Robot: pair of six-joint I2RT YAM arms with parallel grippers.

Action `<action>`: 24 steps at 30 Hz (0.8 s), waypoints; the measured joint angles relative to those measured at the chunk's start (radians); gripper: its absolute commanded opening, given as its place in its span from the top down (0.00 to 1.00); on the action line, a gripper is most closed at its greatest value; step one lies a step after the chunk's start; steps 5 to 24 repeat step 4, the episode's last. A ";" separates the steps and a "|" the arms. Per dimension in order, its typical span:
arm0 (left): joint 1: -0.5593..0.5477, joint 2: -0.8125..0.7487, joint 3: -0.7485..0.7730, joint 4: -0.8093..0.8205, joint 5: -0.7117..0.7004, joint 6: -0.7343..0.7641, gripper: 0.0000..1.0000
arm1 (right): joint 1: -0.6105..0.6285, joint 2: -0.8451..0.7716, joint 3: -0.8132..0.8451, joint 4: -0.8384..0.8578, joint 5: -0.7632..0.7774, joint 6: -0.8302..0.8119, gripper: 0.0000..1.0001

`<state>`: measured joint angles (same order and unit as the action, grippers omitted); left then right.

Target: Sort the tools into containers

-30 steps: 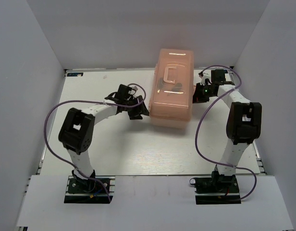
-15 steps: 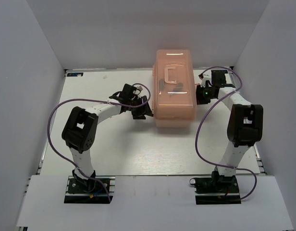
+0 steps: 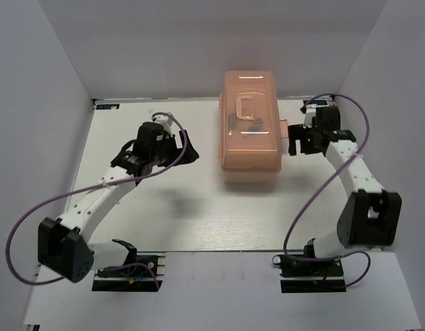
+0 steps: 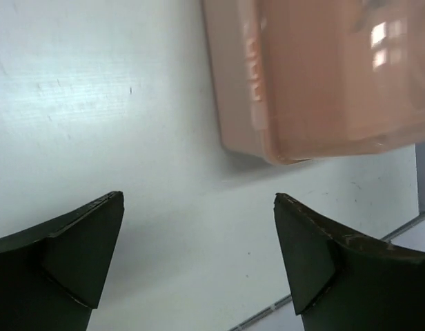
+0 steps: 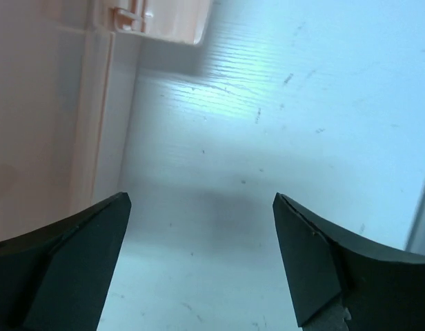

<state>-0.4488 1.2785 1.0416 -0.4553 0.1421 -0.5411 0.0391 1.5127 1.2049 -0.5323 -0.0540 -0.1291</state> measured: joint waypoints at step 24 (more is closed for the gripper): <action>-0.006 -0.072 0.041 0.019 -0.059 0.114 0.00 | 0.000 -0.180 -0.056 -0.001 0.025 -0.013 0.10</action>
